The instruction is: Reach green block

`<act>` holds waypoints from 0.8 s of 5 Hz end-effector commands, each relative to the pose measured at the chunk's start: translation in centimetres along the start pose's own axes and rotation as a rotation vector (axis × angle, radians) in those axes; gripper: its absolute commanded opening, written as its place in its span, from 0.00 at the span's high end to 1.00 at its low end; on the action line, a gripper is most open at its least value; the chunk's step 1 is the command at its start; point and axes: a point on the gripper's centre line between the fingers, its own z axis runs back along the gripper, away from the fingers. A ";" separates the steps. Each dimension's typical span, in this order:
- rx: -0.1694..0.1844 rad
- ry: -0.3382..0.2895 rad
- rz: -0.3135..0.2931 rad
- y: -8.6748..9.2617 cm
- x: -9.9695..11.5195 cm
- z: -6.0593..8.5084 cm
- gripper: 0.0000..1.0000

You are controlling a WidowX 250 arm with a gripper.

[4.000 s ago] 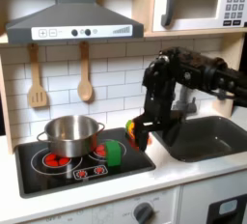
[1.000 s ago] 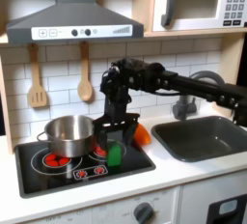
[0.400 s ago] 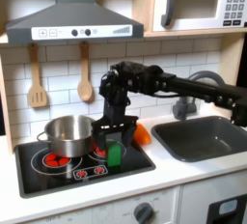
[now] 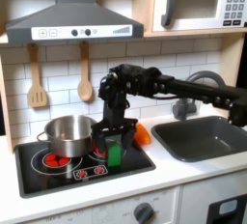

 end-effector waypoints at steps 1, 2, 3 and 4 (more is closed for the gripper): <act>-0.005 0.013 -0.019 -0.2 0.2 -1.0 0.00; -0.009 0.023 -0.039 -0.5 0.3 -1.6 0.00; -0.013 0.021 -0.047 -0.6 0.6 -1.9 0.00; -0.014 0.033 -0.046 -0.6 0.8 -2.5 0.00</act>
